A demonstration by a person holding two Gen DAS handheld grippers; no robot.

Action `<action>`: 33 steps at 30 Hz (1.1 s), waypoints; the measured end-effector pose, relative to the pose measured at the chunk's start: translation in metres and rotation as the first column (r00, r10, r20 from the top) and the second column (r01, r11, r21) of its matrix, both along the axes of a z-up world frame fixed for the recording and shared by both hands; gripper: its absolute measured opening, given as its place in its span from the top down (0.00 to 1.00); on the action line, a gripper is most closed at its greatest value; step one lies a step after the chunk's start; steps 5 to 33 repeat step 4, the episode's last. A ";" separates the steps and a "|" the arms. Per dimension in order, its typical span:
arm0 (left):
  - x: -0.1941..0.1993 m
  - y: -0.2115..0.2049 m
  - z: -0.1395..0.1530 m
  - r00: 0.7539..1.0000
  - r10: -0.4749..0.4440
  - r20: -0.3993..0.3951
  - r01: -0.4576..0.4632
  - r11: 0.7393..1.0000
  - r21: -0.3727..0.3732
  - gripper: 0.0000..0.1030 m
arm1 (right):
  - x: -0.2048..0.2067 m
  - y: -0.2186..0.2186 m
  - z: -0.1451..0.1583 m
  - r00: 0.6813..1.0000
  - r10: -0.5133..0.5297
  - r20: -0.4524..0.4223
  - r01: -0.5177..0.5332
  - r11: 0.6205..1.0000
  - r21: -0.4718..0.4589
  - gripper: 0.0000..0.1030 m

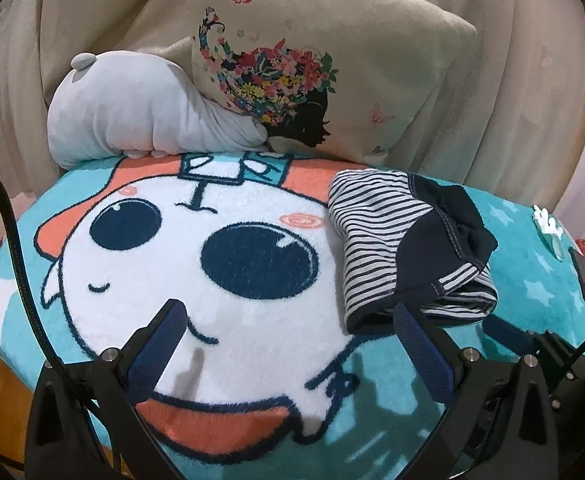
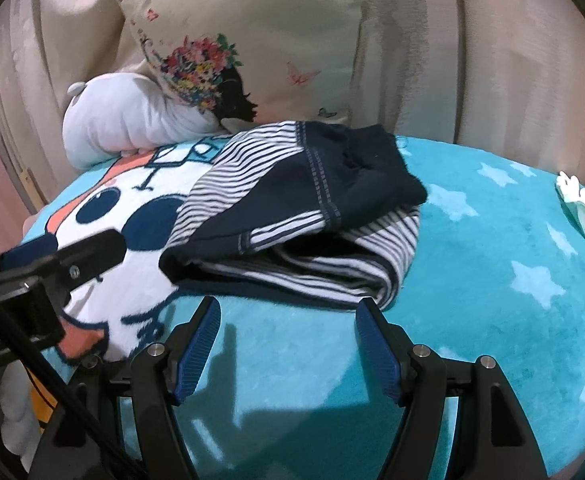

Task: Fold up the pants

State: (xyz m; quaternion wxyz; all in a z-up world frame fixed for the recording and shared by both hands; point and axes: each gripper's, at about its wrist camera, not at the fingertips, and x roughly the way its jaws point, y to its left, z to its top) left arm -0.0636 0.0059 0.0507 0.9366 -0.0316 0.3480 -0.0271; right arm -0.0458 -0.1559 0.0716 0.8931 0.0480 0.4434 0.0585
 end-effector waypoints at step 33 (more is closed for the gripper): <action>0.006 0.006 -0.001 1.000 0.008 -0.025 -0.008 1.000 -0.009 0.00 | 0.003 -0.001 0.001 1.000 0.000 0.000 0.000 1.000 0.007 0.28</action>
